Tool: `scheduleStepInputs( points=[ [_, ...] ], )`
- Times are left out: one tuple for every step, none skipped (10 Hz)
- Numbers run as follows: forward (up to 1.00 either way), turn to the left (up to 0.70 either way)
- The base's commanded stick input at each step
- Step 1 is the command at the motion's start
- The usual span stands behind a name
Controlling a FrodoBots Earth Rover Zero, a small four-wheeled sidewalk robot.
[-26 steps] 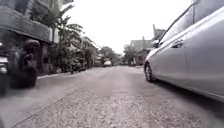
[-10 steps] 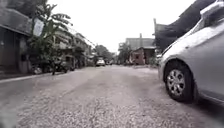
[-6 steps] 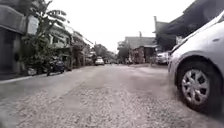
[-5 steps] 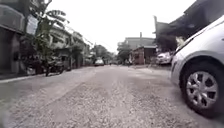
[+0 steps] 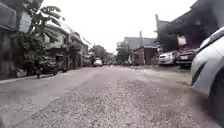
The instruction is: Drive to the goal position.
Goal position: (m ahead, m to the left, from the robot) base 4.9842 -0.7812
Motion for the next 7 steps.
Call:
scheduleStepInputs(
  points=[
    [1.0, 0.0],
    [1.0, 0.0],
    [1.0, 0.0],
    [1.0, 0.0],
    [1.0, 0.0],
    [1.0, 0.0],
    [1.0, 0.0]
  ],
)
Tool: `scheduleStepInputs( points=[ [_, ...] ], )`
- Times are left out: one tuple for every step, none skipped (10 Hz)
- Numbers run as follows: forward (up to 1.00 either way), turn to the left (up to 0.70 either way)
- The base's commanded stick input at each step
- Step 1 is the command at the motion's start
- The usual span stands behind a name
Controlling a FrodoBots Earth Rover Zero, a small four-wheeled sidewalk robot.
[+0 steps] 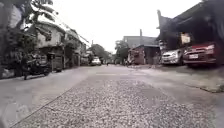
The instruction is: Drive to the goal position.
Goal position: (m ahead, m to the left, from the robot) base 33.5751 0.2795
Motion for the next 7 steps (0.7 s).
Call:
scheduleStepInputs(
  points=[
    [1.0, 0.0],
    [1.0, 0.0],
    [1.0, 0.0],
    [1.0, 0.0],
    [1.0, 0.0],
    [1.0, 0.0],
    [1.0, 0.0]
  ],
)
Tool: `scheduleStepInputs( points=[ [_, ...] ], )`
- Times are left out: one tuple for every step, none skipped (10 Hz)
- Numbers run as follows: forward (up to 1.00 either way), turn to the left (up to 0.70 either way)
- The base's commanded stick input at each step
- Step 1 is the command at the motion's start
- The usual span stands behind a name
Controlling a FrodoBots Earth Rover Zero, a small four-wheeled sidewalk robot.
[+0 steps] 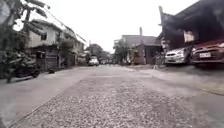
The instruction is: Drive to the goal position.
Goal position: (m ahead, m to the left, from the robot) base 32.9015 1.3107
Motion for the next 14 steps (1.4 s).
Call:
scheduleStepInputs(
  points=[
    [1.0, 0.0],
    [1.0, 0.0],
    [1.0, 0.0],
    [1.0, 0.0],
    [1.0, 0.0],
    [1.0, 0.0],
    [1.0, 0.0],
    [1.0, 0.0],
    [1.0, 0.0],
    [1.0, 0.0],
    [1.0, 0.0],
    [1.0, 0.0],
    [1.0, 0.0],
    [1.0, 0.0]
  ],
)
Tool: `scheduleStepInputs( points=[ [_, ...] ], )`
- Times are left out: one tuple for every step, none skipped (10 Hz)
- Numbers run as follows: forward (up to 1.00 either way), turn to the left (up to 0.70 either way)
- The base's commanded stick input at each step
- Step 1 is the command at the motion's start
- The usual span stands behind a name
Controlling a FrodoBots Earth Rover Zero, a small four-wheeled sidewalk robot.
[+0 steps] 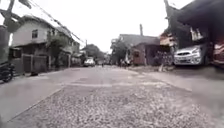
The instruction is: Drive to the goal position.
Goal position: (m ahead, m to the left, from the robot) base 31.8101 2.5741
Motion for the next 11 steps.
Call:
scheduleStepInputs(
  points=[
    [1.0, 0.0],
    [1.0, 0.0],
    [1.0, 0.0],
    [1.0, 0.08],
    [1.0, 0.25],
    [1.0, 0.08],
    [1.0, 0.0],
    [1.0, 0.0],
    [1.0, 0.0],
    [1.0, 0.0],
    [1.0, 0.09]
  ],
)
